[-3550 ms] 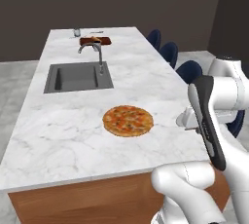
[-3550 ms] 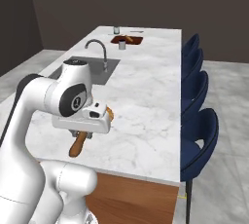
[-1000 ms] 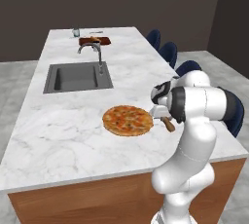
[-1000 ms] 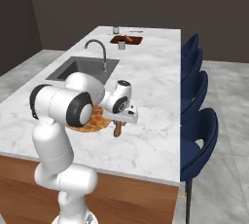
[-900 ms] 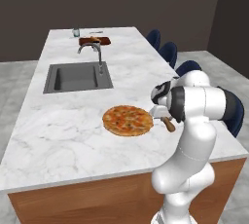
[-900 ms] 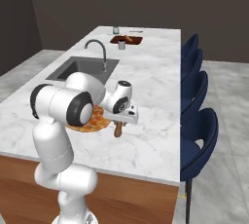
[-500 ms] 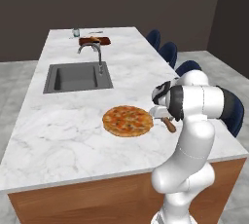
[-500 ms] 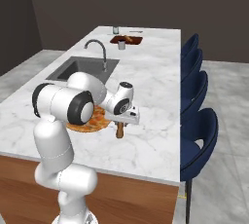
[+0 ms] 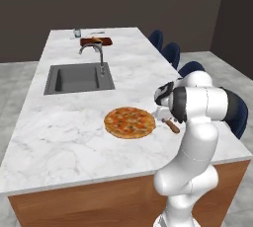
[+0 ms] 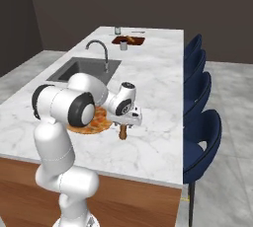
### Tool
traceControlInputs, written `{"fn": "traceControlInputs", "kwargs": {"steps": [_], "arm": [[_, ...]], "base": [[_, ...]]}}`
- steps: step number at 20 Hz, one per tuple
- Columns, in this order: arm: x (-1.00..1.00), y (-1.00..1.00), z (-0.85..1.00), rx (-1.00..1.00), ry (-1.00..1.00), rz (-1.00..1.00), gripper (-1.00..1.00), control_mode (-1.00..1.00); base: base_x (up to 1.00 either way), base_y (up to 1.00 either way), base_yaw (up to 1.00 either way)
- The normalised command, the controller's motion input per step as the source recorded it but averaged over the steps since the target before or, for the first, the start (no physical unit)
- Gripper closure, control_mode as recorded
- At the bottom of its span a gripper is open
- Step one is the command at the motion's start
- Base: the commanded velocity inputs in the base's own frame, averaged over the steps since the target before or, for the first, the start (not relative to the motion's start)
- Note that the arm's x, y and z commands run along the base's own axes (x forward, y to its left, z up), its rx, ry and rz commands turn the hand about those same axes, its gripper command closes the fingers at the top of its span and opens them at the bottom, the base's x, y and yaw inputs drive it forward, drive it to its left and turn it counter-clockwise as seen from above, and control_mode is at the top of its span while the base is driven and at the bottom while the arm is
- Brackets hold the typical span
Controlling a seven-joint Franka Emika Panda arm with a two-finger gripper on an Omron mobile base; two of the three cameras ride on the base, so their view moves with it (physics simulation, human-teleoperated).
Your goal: Take the pizza cutter from the drawer on the left and place it on the dining counter for cutting.
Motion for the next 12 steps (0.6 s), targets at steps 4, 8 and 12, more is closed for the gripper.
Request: {"fn": "traceControlInputs", "kwargs": {"steps": [4, 8, 12], "arm": [[0.00, 0.00, 0.39, 0.00, 0.00, 0.00, -1.00, -1.00], [-0.17, 0.06, 0.61, 0.00, 0.00, 0.00, -1.00, -1.00], [-0.39, 0.26, 0.67, 0.00, 0.00, 0.00, -1.00, -1.00]], "base": [[0.00, 0.00, 0.00], [0.00, 0.00, 0.00], [0.00, 0.00, 0.00]]}}
